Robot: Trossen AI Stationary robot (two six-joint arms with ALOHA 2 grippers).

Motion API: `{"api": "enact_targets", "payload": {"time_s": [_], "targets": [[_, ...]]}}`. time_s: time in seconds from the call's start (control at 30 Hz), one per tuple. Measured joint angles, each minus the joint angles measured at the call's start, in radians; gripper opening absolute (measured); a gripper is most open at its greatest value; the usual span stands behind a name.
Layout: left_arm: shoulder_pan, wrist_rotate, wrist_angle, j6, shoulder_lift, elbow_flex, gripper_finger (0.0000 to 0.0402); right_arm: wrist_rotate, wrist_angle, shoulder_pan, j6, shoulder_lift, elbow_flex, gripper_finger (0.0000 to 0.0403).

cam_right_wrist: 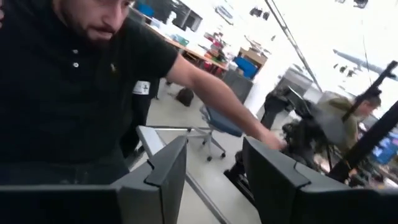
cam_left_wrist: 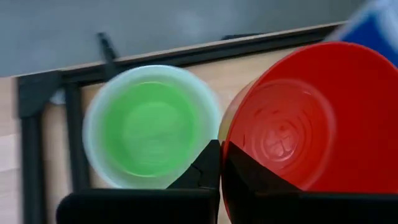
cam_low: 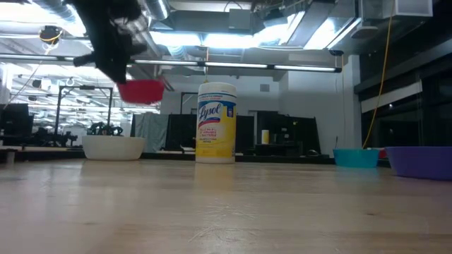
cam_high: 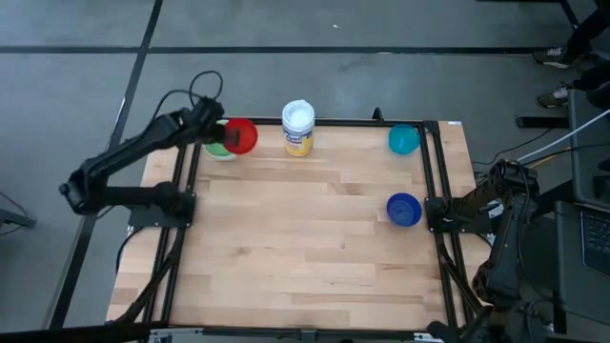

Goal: Nest bowls inside each other
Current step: Stack the red bowl on the green bowl

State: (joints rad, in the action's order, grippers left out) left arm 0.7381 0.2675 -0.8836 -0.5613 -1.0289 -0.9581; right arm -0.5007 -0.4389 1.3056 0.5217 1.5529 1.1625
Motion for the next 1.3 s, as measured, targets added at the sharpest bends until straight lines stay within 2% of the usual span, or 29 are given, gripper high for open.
{"api": "enact_targets", "payload": {"time_s": [0.17,0.3,0.63,0.73,0.97,1.17,1.3], "targets": [[0.152,-0.014,-0.003,0.091,-0.094,0.0,0.0002,-0.035,-0.045,0.04,0.044,0.0,0.0,0.016],[0.227,0.012,-0.041,0.148,-0.151,0.001,0.0002,-0.084,-0.055,0.068,0.059,0.0,0.0,0.016],[0.193,0.104,-0.07,0.065,-0.228,-0.018,0.0002,-0.113,-0.052,0.094,0.059,0.0,0.0,0.0159],[0.191,0.161,-0.067,0.017,-0.265,-0.031,0.0005,-0.113,-0.053,0.103,0.057,0.0,0.0,0.0159],[0.163,0.242,-0.103,-0.01,-0.321,-0.036,0.0033,-0.112,-0.047,0.105,0.024,-0.001,0.0,0.0159],[0.159,0.275,-0.083,-0.049,-0.32,-0.035,0.006,-0.109,-0.041,0.12,0.033,-0.001,0.0,0.0159],[0.137,0.336,-0.052,-0.085,-0.299,-0.035,0.0067,-0.109,-0.04,0.12,0.028,-0.001,0.0,0.0159]]}}
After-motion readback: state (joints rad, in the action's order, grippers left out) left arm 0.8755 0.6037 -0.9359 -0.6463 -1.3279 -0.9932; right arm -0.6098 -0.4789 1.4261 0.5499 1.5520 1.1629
